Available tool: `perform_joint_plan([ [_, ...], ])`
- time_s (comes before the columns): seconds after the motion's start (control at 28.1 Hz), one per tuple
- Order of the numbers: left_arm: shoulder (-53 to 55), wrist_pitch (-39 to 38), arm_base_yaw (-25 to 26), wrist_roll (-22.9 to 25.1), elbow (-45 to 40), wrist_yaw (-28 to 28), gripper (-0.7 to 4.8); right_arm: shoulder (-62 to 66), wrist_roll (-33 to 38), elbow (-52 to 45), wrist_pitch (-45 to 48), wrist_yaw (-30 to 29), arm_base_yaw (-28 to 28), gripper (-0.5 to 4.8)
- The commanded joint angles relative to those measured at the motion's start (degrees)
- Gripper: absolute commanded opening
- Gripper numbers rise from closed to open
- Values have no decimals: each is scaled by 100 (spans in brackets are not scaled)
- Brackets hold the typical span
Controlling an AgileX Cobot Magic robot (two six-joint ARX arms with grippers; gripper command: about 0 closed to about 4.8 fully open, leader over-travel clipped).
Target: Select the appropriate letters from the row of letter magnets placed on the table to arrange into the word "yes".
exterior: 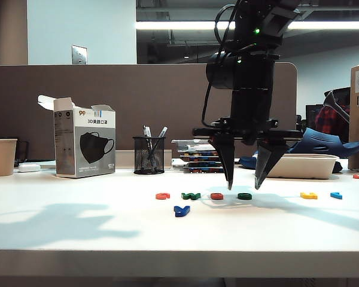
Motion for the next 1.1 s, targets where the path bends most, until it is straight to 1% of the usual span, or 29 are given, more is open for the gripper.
perform_joint_plan([
  [0.04,-15,37,4,-15,24,4,-5,-20,4,24,76,28,11,235],
  [0.53,-15,37,4,-15,24,4,-5,166,2,20,264,35,-2,234],
  [1.0,-15,37,4,-15,24,4,-5,304,55,20,7,37,-66,229],
  [1.07,-13,37,4,-15,24,4,-5,304,55,20,26,37,-68,203],
  [1.1,-15,37,4,-15,24,4,-5,304,55,20,57,35,-68,198],
])
